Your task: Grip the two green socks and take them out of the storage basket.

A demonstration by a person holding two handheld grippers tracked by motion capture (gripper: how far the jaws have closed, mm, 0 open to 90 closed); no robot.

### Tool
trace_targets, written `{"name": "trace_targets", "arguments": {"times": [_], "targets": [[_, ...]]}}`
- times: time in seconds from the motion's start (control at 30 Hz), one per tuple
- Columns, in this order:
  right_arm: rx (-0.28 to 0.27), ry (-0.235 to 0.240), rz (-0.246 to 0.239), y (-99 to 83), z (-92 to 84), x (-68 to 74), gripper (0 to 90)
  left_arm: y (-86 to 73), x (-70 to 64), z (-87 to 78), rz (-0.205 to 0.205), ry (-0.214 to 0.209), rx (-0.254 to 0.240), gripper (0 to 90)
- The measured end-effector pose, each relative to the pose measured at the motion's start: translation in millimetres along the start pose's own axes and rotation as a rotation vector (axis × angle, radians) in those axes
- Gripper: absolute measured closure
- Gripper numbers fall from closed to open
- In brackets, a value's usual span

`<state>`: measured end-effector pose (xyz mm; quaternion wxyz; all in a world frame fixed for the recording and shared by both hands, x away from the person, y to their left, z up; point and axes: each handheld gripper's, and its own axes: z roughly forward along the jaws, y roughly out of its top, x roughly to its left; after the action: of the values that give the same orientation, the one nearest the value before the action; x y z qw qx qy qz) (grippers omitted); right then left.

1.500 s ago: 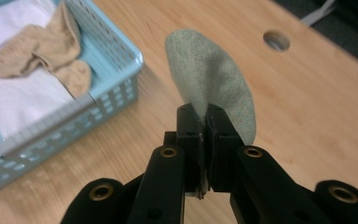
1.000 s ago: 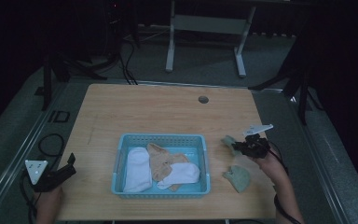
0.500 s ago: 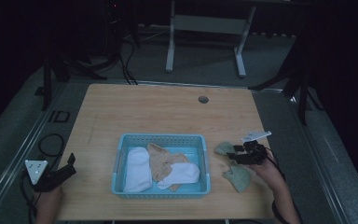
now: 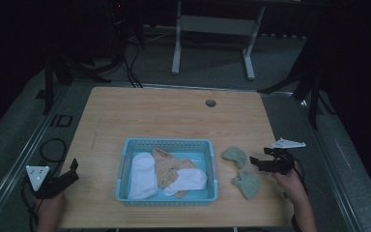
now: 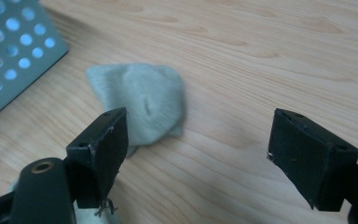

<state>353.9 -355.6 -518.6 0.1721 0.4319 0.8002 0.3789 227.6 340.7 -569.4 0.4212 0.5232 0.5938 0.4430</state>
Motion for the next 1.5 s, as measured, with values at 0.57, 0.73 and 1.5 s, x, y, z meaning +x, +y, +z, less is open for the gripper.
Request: {"name": "trace_targets", "arguments": {"times": [0.57, 0.73, 1.5], "targets": [[-0.069, -0.134, 0.092, -37.8, -13.1, -13.4, 12.0, -0.1, 0.0, -0.2, 0.005, -0.001, -0.002, 0.7], [-0.084, -0.179, 0.127, -50.7, -17.2, -14.7, 12.1, -0.1, 0.1, -0.2, 0.005, -0.003, -0.002, 0.7], [-0.130, -0.268, 0.204, -77.4, -23.7, -14.0, 12.9, -0.1, -0.1, -0.5, 0.011, -0.004, -0.003, 0.7]]}}
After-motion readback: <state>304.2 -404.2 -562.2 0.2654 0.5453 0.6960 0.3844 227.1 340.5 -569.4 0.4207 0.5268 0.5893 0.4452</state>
